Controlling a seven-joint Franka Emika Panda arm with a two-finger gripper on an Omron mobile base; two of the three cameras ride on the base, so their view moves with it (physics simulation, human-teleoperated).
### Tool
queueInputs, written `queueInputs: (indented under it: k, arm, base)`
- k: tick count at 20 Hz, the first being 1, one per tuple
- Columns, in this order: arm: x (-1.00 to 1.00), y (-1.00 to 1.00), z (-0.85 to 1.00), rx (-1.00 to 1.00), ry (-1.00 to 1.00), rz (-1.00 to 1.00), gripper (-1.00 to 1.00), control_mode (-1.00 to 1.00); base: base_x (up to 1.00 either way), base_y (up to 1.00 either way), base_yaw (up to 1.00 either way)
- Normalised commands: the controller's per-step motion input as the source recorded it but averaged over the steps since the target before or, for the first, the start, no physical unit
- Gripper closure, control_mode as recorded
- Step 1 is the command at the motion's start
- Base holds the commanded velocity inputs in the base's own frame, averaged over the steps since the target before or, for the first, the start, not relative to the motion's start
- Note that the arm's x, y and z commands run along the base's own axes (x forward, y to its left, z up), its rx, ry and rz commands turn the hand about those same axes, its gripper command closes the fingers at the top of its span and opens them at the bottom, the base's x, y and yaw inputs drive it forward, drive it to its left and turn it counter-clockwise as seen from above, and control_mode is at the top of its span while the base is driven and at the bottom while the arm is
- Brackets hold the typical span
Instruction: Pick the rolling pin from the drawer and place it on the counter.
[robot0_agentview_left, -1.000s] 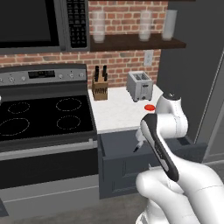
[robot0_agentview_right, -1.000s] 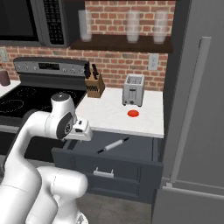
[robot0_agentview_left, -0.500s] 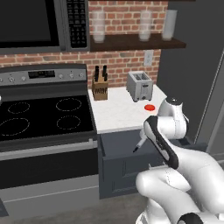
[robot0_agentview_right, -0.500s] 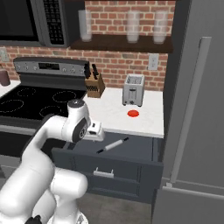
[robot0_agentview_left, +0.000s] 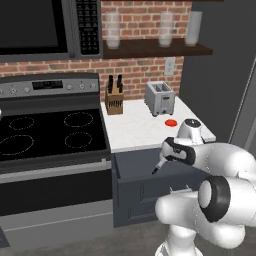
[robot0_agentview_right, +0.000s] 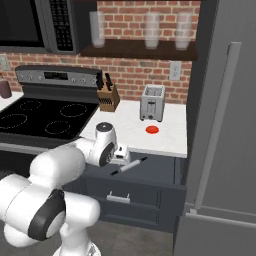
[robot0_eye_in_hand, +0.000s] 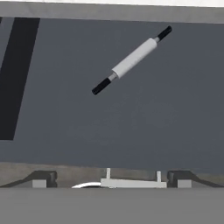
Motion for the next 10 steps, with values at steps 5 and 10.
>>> queueInputs:
  k: [5, 10]
  arm:
    - [0.58, 0.0, -0.34, 0.0, 0.14, 0.0, -1.0, -1.0]
    - [0.43, -0.04, -0.45, 0.0, 0.12, 0.0, -1.0, -1.0]
  base:
    - [0.0, 0.0, 0.0]
    - [0.0, 0.0, 0.0]
